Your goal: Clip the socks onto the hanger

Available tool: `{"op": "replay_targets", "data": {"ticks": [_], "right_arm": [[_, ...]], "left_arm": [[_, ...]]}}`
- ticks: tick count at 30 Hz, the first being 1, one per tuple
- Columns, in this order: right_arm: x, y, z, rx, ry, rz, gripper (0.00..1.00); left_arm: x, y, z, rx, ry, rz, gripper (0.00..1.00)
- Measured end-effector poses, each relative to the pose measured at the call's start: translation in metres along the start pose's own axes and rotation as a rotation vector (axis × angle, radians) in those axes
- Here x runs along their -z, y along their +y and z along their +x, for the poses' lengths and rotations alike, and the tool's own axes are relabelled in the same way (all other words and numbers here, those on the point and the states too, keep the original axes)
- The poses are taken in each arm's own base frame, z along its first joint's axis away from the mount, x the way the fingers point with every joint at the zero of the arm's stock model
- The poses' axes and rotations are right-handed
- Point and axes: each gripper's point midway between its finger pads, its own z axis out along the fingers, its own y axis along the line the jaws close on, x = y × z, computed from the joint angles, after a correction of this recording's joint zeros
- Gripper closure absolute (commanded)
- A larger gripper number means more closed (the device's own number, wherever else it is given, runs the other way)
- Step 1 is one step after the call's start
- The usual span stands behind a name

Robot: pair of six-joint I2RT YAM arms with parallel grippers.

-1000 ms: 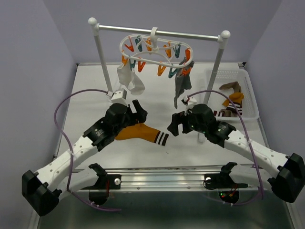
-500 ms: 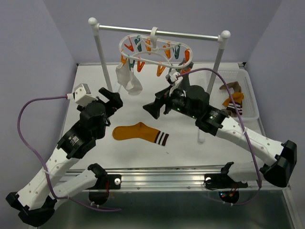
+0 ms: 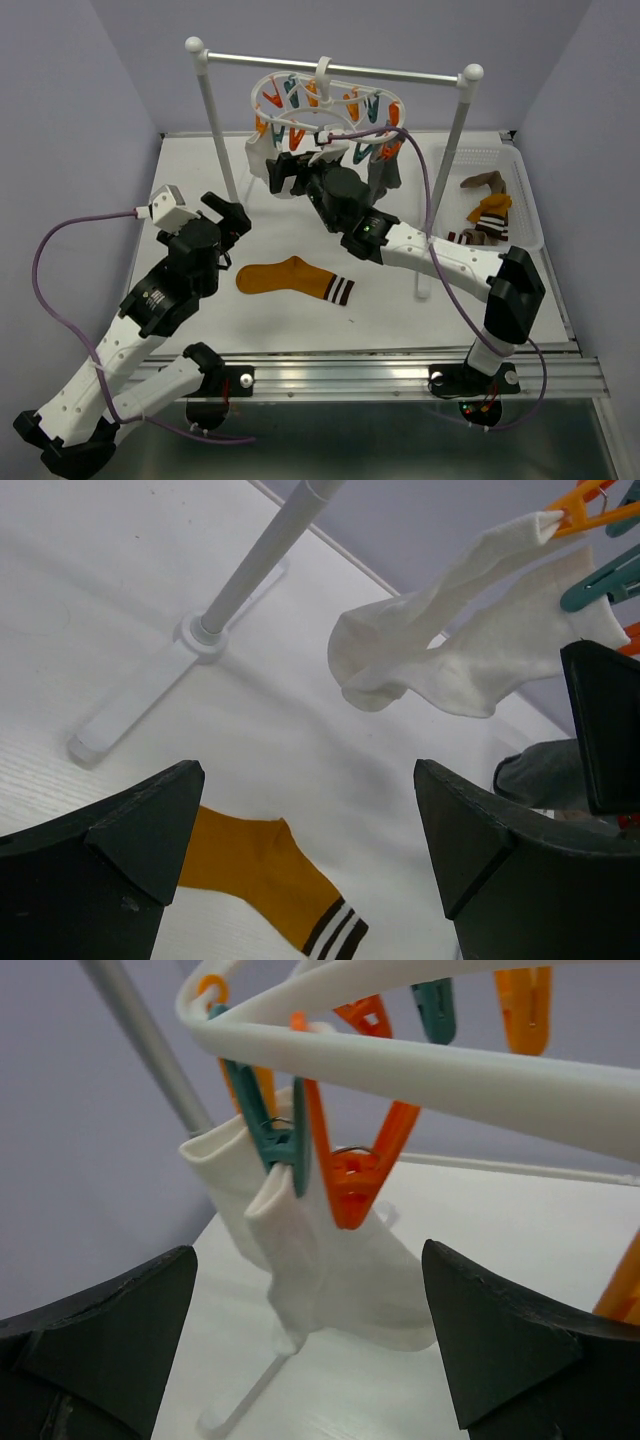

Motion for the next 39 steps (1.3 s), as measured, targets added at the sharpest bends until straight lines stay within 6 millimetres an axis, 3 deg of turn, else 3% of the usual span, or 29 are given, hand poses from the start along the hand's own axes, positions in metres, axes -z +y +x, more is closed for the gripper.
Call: {"op": "replay_targets", "data": {"ticks": [3, 7, 16, 18, 27, 33, 39], "right_arm": [[-0.004, -0.018, -0.001, 0.007, -0.029, 0.095, 0.0], [-0.005, -0.029, -0.019, 0.004, -0.097, 0.164, 0.04], [-0.007, -0.032, -0.053, 0.016, -0.193, 0.21, 0.22], [-0.008, -0.033, -0.052, 0.027, -0.194, 0.214, 0.26], [-0.011, -0.029, -0.045, 0.049, -0.19, 0.184, 0.25], [-0.012, -0.019, -0.028, 0.069, -0.174, 0.091, 0.27], [-0.011, -0.017, -0.026, 0.059, -0.198, 0.07, 0.46]], "left_arm": [[0.0, -0.004, 0.003, -0.015, 0.018, 0.024, 0.01], [-0.004, -0.008, 0.008, -0.036, 0.03, 0.026, 0.01], [-0.01, -0.014, 0.02, -0.079, 0.067, 0.04, 0.01], [-0.008, -0.017, 0.018, -0.069, 0.067, 0.06, 0.01], [0.001, -0.023, 0.006, -0.026, 0.044, 0.107, 0.01], [0.001, -0.023, 0.007, -0.024, 0.052, 0.111, 0.01], [0.002, -0.02, 0.01, -0.026, 0.062, 0.1, 0.01]]}}
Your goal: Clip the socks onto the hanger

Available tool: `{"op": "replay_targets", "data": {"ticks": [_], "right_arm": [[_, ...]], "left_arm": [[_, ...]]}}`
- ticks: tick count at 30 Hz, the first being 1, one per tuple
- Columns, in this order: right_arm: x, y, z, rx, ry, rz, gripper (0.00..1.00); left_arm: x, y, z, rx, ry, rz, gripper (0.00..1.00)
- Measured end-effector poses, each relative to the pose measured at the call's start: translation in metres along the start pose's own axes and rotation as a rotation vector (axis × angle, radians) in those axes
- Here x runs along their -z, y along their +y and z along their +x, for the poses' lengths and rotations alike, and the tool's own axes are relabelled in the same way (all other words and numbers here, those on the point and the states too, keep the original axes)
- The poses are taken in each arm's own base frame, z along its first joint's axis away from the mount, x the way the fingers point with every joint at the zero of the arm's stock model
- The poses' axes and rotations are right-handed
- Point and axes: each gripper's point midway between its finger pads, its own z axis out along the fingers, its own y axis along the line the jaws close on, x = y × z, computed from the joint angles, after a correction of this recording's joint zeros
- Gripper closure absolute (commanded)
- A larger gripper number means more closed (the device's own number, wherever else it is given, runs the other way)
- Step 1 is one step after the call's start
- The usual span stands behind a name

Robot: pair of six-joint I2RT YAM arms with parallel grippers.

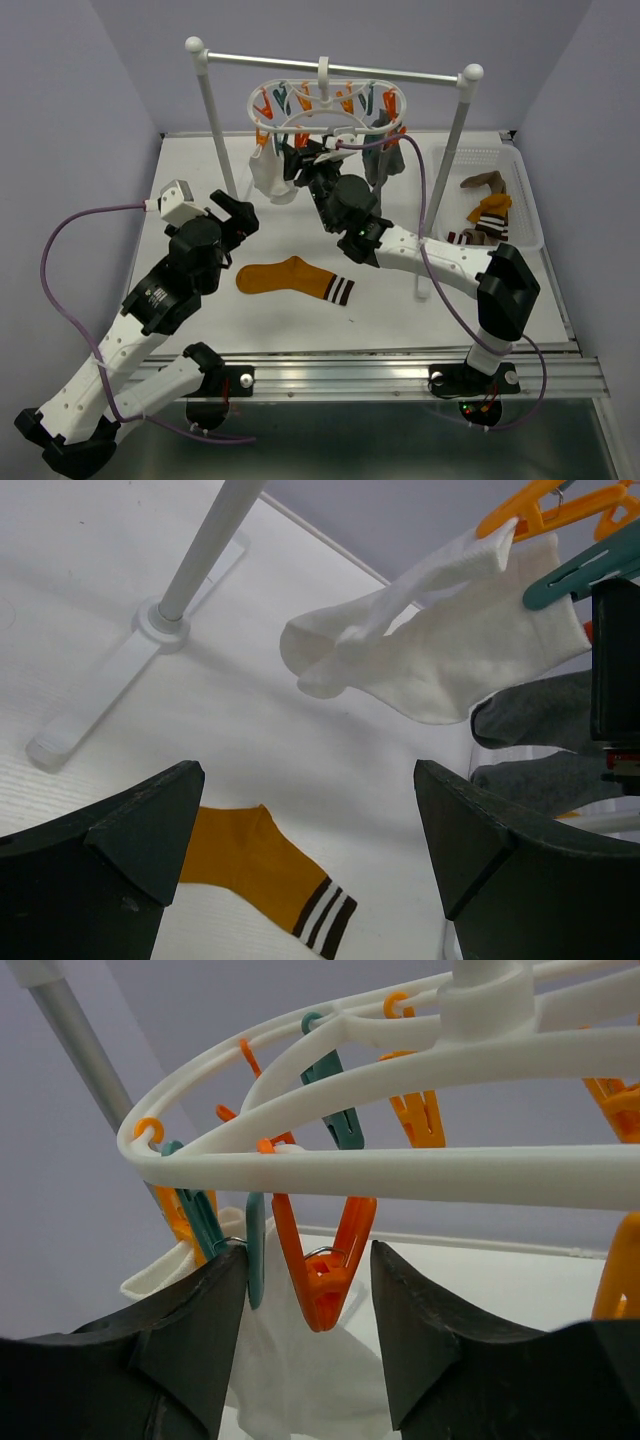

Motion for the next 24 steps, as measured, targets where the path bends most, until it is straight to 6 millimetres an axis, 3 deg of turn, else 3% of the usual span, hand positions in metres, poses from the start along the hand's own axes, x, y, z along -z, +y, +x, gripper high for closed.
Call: {"op": "replay_targets", "data": {"ticks": [7, 20, 24], "right_arm": [[0.005, -0.006, 0.008, -0.001, -0.02, 0.01, 0.51], [0.006, -0.014, -0.001, 0.062, -0.094, -0.001, 0.56], [0.008, -0.015, 0.003, 0.085, -0.094, -0.018, 0.41]], "left_arm": [[0.0, 0.001, 0.001, -0.002, 0.004, -0.001, 0.01], [0.001, -0.001, 0.003, -0.01, 0.018, 0.01, 0.01], [0.001, -0.001, 0.004, -0.013, 0.018, 0.011, 0.01]]}}
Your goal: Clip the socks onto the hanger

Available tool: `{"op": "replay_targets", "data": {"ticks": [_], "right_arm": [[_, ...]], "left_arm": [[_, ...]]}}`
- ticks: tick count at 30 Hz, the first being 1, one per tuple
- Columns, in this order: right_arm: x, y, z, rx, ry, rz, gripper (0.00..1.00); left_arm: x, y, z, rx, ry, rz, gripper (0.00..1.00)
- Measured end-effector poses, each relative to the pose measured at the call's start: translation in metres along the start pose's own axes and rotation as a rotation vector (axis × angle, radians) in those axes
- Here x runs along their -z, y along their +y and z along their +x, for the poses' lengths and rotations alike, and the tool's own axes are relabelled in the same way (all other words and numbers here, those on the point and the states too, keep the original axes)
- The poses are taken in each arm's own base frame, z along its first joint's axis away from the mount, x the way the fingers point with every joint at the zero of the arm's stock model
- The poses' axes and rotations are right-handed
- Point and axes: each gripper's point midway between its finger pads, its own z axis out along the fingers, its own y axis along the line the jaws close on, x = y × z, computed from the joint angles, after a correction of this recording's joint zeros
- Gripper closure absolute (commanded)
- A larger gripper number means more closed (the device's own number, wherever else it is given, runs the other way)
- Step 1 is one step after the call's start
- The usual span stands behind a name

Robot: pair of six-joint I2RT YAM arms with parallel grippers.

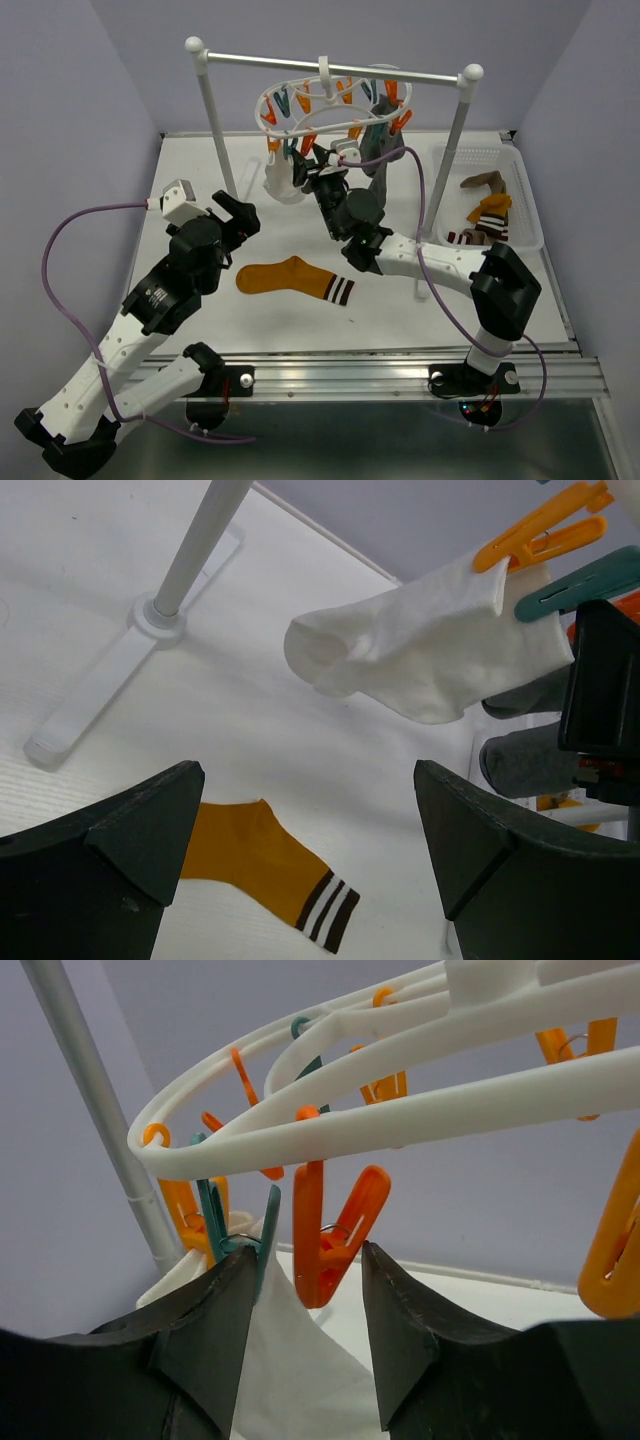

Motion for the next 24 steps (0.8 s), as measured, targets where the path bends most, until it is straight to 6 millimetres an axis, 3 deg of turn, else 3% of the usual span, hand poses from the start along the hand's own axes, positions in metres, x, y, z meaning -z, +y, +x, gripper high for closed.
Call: {"op": "replay_targets", "data": {"ticks": [3, 5, 9, 13, 17, 19, 24], "right_arm": [[0.004, 0.0, 0.006, 0.025, 0.017, -0.017, 0.39], [0.006, 0.0, 0.003, 0.032, 0.015, -0.027, 0.44], [0.008, 0.0, -0.016, 0.035, -0.01, -0.044, 0.45], [0.01, 0.001, -0.032, 0.031, -0.025, -0.06, 0.36], [0.016, 0.005, -0.024, 0.056, 0.066, -0.102, 0.22], [0.019, 0.01, -0.02, 0.076, 0.139, -0.14, 0.05], [0.036, 0.028, -0.01, 0.2, 0.368, -0.318, 0.0]], "left_arm": [[0.0, 0.0, 0.0, -0.004, 0.0, 0.0, 0.01], [0.0, 0.0, 0.0, -0.006, 0.0, 0.0, 0.01], [0.0, -0.001, -0.001, -0.007, -0.004, 0.004, 0.01], [-0.002, -0.001, 0.0, -0.009, -0.007, 0.007, 0.01], [-0.002, -0.002, 0.0, -0.013, -0.011, 0.011, 0.01], [-0.003, -0.004, -0.002, -0.012, -0.02, 0.021, 0.01], [-0.003, -0.016, -0.009, -0.006, -0.039, 0.071, 0.01]]}}
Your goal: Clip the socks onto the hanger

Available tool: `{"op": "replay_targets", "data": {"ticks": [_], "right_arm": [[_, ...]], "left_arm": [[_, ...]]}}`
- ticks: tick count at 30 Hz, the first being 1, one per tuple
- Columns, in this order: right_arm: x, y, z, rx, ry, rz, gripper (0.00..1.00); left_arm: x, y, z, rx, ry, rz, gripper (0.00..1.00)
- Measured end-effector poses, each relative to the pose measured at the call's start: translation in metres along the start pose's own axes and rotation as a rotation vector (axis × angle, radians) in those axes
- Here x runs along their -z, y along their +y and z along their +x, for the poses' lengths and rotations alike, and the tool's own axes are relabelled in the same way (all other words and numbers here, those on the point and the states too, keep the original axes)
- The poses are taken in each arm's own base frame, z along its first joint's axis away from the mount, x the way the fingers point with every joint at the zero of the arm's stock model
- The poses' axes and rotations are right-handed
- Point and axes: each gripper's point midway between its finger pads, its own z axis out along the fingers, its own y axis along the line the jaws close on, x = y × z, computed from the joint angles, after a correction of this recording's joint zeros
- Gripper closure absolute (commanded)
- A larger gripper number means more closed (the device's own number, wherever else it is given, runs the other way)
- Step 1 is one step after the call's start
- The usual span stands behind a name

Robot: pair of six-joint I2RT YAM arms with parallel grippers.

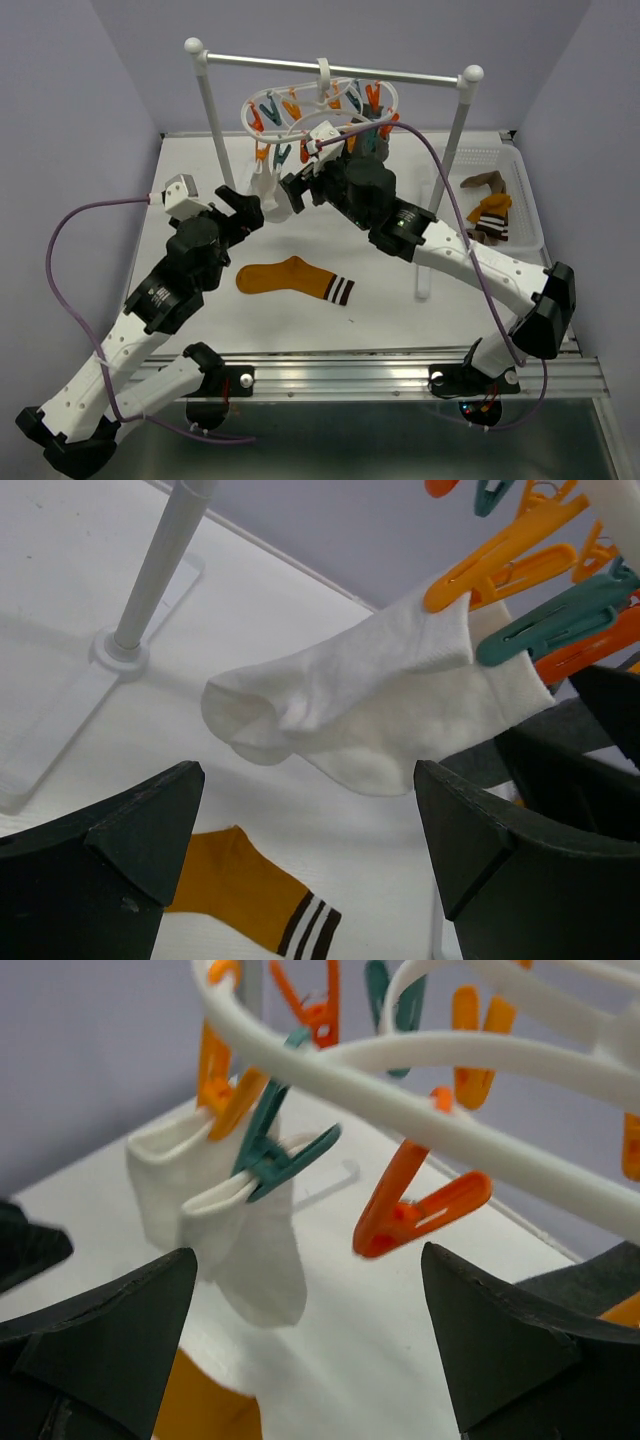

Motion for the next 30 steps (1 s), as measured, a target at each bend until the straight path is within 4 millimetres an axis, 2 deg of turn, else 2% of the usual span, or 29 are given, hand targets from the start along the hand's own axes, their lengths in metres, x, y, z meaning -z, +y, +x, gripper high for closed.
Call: {"op": "replay_targets", "data": {"ticks": [3, 5, 8, 12, 16, 19, 22, 25, 30], "right_arm": [[0.019, -0.002, 0.014, 0.08, 0.122, -0.036, 0.0], [0.034, -0.011, 0.022, 0.143, 0.19, -0.023, 0.0], [0.054, -0.028, 0.021, 0.221, 0.244, 0.014, 0.0], [0.072, -0.045, -0.005, 0.305, 0.235, 0.041, 0.0], [0.084, -0.054, -0.037, 0.393, 0.188, 0.035, 0.0], [0.086, -0.063, -0.063, 0.475, 0.148, 0.057, 0.0], [0.082, -0.073, -0.077, 0.571, 0.135, 0.08, 0.0], [0.069, -0.084, -0.077, 0.675, 0.156, 0.09, 0.0], [0.034, -0.103, -0.06, 0.793, 0.218, 0.088, 0.03]], "left_arm": [[-0.005, -0.01, -0.001, -0.002, -0.007, 0.036, 0.01], [-0.011, -0.016, 0.003, -0.007, -0.004, 0.054, 0.01], [-0.024, -0.03, 0.007, -0.016, -0.006, 0.082, 0.01], [-0.047, -0.042, 0.022, -0.037, 0.004, 0.092, 0.01], [-0.067, -0.045, 0.043, -0.076, 0.038, 0.078, 0.01], [-0.078, -0.046, 0.053, -0.1, 0.053, 0.067, 0.01], [-0.084, -0.048, 0.059, -0.117, 0.058, 0.067, 0.01], [-0.087, -0.051, 0.057, -0.124, 0.048, 0.076, 0.01], [-0.092, -0.056, 0.048, -0.139, 0.017, 0.079, 0.01]]}}
